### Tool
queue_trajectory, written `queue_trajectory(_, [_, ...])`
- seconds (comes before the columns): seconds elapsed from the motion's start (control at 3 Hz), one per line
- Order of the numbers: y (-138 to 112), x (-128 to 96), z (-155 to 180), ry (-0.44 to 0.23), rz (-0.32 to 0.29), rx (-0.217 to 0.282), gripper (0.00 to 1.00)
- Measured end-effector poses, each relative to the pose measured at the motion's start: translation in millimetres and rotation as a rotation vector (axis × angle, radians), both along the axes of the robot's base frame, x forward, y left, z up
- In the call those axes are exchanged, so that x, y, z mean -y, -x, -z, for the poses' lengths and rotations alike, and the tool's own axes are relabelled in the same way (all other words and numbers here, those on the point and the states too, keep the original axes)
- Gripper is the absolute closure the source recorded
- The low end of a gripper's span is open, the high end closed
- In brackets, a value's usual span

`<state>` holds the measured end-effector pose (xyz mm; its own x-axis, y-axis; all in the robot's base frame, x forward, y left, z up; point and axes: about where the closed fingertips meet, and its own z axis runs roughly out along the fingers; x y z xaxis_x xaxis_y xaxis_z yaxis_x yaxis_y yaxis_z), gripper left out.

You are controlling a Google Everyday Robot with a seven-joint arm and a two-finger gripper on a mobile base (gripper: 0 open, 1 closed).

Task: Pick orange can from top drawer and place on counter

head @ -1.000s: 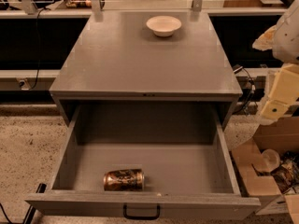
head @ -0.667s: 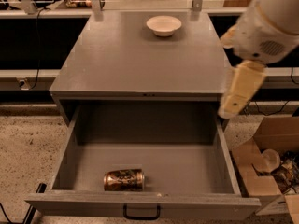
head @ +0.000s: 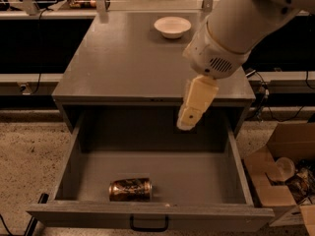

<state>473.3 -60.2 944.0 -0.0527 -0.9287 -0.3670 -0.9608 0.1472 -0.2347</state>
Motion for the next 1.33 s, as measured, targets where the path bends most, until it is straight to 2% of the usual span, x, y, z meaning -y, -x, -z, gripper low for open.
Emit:
queue_trajectory(0.33, [9,-26,35,-0.069,-0.091,-0.01,0.0])
queue_trajectory(0.67, [20,-74,107,-0.088,-0.203,-0.059,0.0])
queue_trajectory(1.0, [23,-100,178,-0.08,-0.286,-0.118,0.01])
queue_trajectory(1.33, [22,-105,201,-0.061,-0.317,-0.131,0.1])
